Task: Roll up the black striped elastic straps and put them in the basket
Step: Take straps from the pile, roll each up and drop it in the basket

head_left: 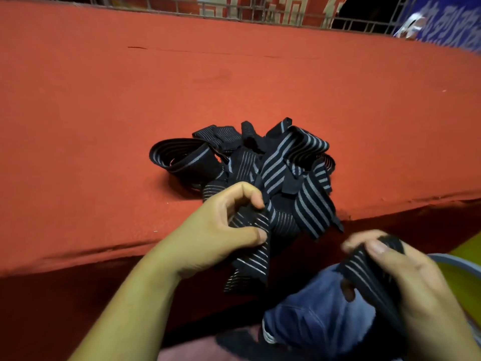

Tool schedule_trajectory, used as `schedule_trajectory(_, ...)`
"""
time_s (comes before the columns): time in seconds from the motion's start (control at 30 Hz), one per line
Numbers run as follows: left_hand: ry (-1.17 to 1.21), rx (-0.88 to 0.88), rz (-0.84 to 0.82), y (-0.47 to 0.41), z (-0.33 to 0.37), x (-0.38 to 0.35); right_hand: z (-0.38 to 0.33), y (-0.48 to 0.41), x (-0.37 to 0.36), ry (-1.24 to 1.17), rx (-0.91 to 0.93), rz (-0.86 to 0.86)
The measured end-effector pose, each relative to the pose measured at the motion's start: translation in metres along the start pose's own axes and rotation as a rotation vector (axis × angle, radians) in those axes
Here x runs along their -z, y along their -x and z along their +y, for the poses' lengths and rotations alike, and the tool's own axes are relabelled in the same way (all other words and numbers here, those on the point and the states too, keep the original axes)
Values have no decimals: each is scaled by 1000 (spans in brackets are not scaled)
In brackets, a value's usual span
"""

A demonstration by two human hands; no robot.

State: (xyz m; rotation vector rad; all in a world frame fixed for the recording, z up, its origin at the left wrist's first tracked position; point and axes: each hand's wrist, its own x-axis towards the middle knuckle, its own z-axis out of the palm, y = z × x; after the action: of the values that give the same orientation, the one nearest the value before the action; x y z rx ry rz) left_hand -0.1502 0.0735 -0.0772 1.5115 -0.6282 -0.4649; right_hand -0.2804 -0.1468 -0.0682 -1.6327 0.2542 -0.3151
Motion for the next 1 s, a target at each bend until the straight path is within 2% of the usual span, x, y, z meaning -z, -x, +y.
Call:
schedule_trajectory(0.07, -17, -7, -73, 1, 3, -5, -2, -5, -4, 127, 15, -177)
schedule_trajectory(0.2, -107, -51, -142, 2, 6, -15, 3, -13, -25, 100, -101, -358)
schedule_trajectory(0.4, -302, -191, -28, 1, 2, -17, 8, -14, -34, 61, -178, -274)
schedule_trajectory(0.5, -387, -194, 87, -2, -3, -16, 9, -12, -36, -11, -159, -219)
schedule_trajectory(0.6, -507, -313, 208, -4, -7, -20, 7, -12, -40, -106, -141, -168)
schedule_trajectory(0.7, -552, -384, 295, -4, -9, -23, 3, -11, -43, -124, -100, -195)
schedule_trajectory(0.93, -366, -208, 504, -8, -10, -5, 5, -6, -36, 46, -103, -297)
schedule_trajectory(1.0, -289, -158, 480, -8, -10, -2, 10, -8, -31, 101, -111, -270)
